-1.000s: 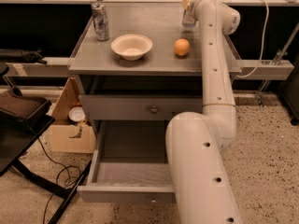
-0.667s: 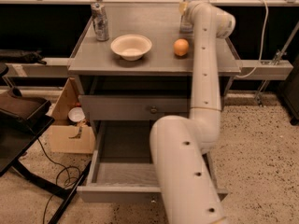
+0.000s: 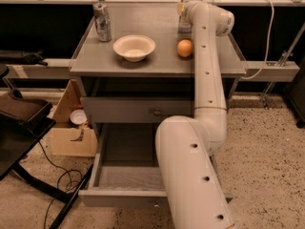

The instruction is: Pick blue plastic bottle from middle drawer and place on counter

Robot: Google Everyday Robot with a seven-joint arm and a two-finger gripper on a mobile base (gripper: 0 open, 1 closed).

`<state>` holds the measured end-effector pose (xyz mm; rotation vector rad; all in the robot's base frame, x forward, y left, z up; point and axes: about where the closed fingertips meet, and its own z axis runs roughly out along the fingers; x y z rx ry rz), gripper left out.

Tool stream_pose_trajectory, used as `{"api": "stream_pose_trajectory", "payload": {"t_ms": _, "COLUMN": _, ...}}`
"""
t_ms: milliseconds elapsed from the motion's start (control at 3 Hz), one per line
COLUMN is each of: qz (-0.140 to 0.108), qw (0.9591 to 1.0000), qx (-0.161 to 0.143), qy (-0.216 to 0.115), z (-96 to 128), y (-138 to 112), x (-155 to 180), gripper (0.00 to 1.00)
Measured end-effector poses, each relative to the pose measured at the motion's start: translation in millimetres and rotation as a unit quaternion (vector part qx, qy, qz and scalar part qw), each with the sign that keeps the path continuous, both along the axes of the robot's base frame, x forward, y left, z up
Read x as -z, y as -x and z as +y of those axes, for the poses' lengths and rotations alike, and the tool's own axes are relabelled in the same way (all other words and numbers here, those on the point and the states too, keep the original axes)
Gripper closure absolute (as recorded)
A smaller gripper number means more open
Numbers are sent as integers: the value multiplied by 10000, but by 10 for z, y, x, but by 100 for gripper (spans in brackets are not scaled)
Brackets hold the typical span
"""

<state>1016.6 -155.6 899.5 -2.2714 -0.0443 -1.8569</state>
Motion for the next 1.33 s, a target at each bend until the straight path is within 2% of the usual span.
{"api": "stream_pose_trajectory", "payload": {"t_ms": 1000, "qz": 0, "qw": 10000, "qx": 0, "qy": 0, "z": 1, "y": 0, "x": 1, "gripper": 5}}
{"api": "stream_pose_trajectory", "payload": {"t_ms": 1333, "qz": 32, "qw": 9999, "qx": -65, "qy": 85, "z": -33, "y": 91, "x": -184, "gripper": 0}}
